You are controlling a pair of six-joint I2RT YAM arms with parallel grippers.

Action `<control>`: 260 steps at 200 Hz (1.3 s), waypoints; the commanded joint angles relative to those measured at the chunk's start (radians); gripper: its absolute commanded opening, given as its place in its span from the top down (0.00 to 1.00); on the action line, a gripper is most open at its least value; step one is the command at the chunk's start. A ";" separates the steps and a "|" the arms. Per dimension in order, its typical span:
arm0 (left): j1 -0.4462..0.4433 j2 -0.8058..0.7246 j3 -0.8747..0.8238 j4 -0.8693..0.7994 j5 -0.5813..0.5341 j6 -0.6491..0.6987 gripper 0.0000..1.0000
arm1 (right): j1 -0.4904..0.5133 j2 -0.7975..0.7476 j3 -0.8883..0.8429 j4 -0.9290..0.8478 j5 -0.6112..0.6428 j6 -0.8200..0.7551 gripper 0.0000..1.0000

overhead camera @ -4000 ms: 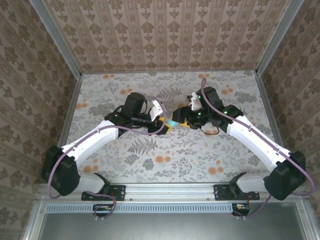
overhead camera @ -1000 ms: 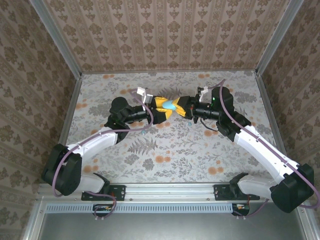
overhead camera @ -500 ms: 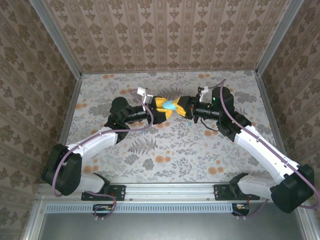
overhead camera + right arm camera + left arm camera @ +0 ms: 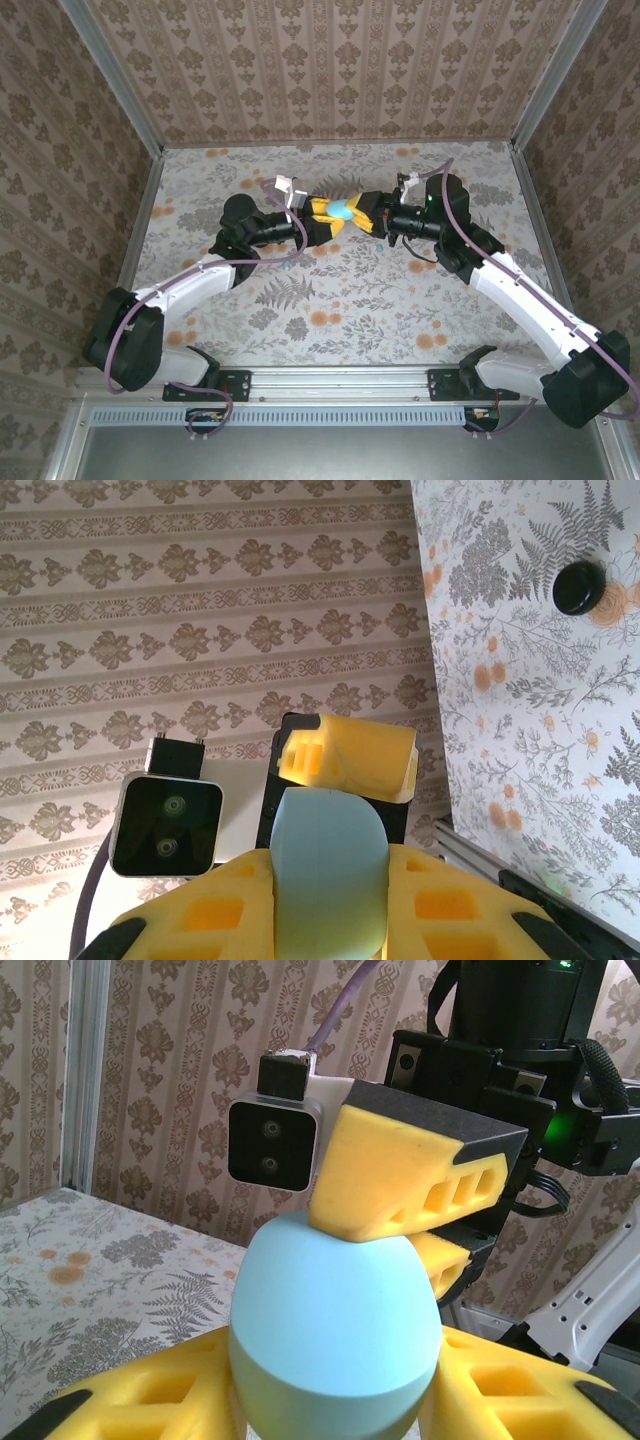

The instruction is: Insert wireless bluetooth earbuds into charging case

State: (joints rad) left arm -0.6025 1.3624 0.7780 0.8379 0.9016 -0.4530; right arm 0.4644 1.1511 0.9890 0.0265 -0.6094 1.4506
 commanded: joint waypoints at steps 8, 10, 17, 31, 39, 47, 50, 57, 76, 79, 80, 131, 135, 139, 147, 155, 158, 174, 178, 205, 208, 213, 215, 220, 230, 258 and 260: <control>-0.005 -0.006 0.018 0.050 0.007 -0.015 0.61 | -0.004 -0.027 -0.025 0.020 0.002 0.027 0.81; -0.005 -0.008 0.018 0.050 0.007 -0.015 0.61 | -0.004 -0.027 -0.025 0.020 0.002 0.027 0.81; -0.005 -0.009 0.017 0.052 0.007 -0.016 0.61 | -0.004 -0.026 -0.028 0.019 0.002 0.025 0.81; -0.005 -0.014 0.014 0.059 0.000 -0.019 0.57 | -0.004 -0.027 -0.030 0.021 0.002 0.026 0.81; -0.005 -0.019 0.011 0.060 -0.005 -0.018 0.53 | -0.004 -0.027 -0.030 0.022 0.002 0.027 0.81; -0.005 -0.021 0.008 0.061 -0.010 -0.014 0.50 | -0.004 -0.025 -0.028 0.024 0.001 0.028 0.81; -0.005 -0.022 0.009 0.061 -0.011 -0.013 0.49 | -0.004 -0.026 -0.027 0.024 0.000 0.028 0.82; -0.005 -0.025 0.009 0.060 -0.013 -0.012 0.47 | -0.004 -0.026 -0.026 0.024 0.000 0.028 0.82; -0.005 -0.024 0.011 0.059 -0.011 -0.012 0.47 | -0.004 -0.026 -0.020 0.026 -0.003 0.029 0.82; -0.005 -0.022 0.012 0.058 -0.010 -0.012 0.47 | -0.004 -0.025 -0.020 0.025 -0.004 0.030 0.82; -0.005 -0.022 0.013 0.059 -0.009 -0.012 0.47 | -0.004 -0.026 -0.019 0.025 -0.003 0.030 0.82; -0.010 -0.008 0.021 0.052 0.006 -0.013 0.49 | -0.004 -0.028 -0.015 0.031 -0.006 0.037 0.82; -0.011 -0.007 0.021 0.048 0.007 -0.012 0.49 | -0.004 -0.028 -0.014 0.030 -0.006 0.037 0.82; -0.011 -0.006 0.021 0.047 0.008 -0.012 0.50 | -0.004 -0.028 -0.014 0.032 -0.006 0.038 0.82; -0.011 -0.004 0.021 0.046 0.010 -0.011 0.50 | -0.004 -0.029 -0.015 0.032 -0.006 0.040 0.82; -0.013 -0.003 0.018 0.046 0.010 -0.011 0.50 | -0.004 -0.029 -0.015 0.034 -0.006 0.040 0.82; -0.013 -0.003 0.018 0.046 0.010 -0.012 0.51 | -0.004 -0.030 -0.015 0.035 -0.006 0.042 0.82; -0.013 -0.002 0.021 0.046 0.011 -0.009 0.54 | -0.004 -0.031 -0.013 0.035 -0.006 0.044 0.82; -0.013 -0.002 0.022 0.046 0.012 -0.009 0.55 | -0.004 -0.032 -0.013 0.034 -0.006 0.044 0.82; -0.014 -0.002 0.025 0.042 0.011 -0.005 0.53 | -0.004 -0.034 -0.013 0.036 -0.004 0.049 0.82; -0.014 -0.003 0.026 0.041 0.011 -0.006 0.53 | -0.004 -0.034 -0.013 0.036 -0.004 0.050 0.82; -0.015 -0.002 0.025 0.041 0.011 -0.004 0.52 | -0.004 -0.033 -0.013 0.036 -0.004 0.050 0.82; -0.016 -0.003 0.025 0.041 0.011 -0.004 0.52 | -0.004 -0.034 -0.013 0.036 -0.004 0.050 0.82; -0.016 -0.002 0.025 0.041 0.011 -0.004 0.52 | -0.004 -0.034 -0.013 0.037 -0.004 0.050 0.82; -0.016 -0.002 0.027 0.039 0.012 -0.001 0.51 | -0.004 -0.034 -0.013 0.037 -0.004 0.050 0.82; -0.019 -0.003 0.030 0.029 0.011 0.005 0.49 | -0.004 -0.035 -0.015 0.038 -0.004 0.053 0.82; -0.019 -0.002 0.030 0.029 0.011 0.004 0.49 | -0.004 -0.036 -0.014 0.038 -0.004 0.053 0.82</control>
State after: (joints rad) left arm -0.6121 1.3621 0.7780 0.8589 0.8940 -0.4595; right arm 0.4644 1.1442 0.9710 0.0460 -0.6098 1.4704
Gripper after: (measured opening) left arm 0.502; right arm 0.233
